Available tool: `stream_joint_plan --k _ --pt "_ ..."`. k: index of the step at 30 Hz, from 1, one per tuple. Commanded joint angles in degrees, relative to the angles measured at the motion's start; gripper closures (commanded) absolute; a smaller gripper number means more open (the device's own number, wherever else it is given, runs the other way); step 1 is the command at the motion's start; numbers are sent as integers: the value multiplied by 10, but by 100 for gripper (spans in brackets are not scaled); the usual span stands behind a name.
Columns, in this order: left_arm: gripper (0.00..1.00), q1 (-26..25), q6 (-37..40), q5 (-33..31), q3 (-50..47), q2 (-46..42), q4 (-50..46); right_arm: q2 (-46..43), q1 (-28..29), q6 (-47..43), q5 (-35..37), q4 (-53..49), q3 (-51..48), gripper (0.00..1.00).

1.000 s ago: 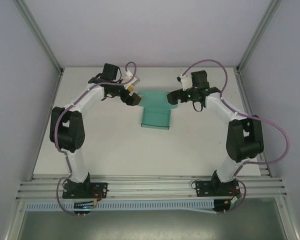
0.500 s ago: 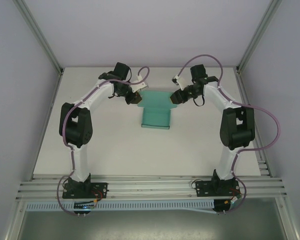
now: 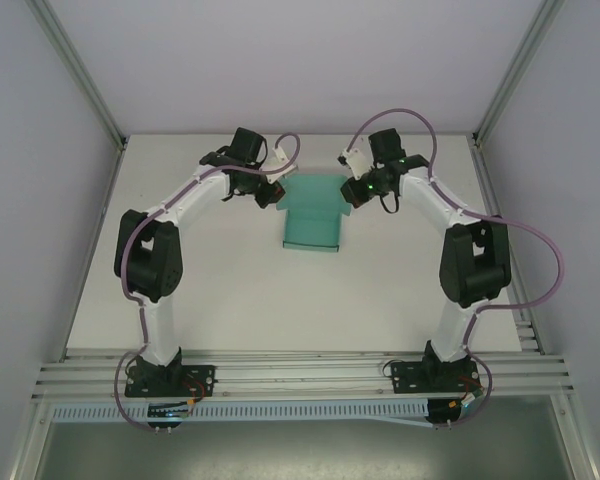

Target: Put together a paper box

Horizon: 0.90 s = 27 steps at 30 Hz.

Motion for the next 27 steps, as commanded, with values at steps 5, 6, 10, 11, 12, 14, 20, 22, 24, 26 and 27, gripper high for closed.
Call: stream_joint_plan --k 5,6,10,11,12,14,20,22,24,26,27 --pt "100 -24 -282 -122 17 -6 101 -52 80 274 205 161 -58 100" --pt "100 -29 -311 -136 11 -1 113 -51 87 306 220 190 -70 100" --pt "100 -60 -379 -181 18 27 122 -35 104 455 311 288 -106 100" --pt "100 -67 -382 -182 23 34 122 -30 106 488 338 306 -111 100" --pt "100 -73 -386 -187 27 39 118 -26 109 505 351 325 -115 100" --pt "100 -81 -392 -199 27 45 117 -19 116 538 373 347 -116 100" --pt "100 -83 -410 -225 -11 44 130 -12 138 520 400 338 -123 100" --pt "100 -84 -426 -217 -28 42 145 -14 145 510 414 333 -138 100" --pt "100 -84 -436 -188 -34 42 155 -19 152 504 423 336 -155 100" --pt "100 -84 -451 -159 -31 42 163 -23 160 501 428 345 -169 100" --pt "100 -84 -458 -144 -32 42 168 -25 162 499 428 348 -173 100"
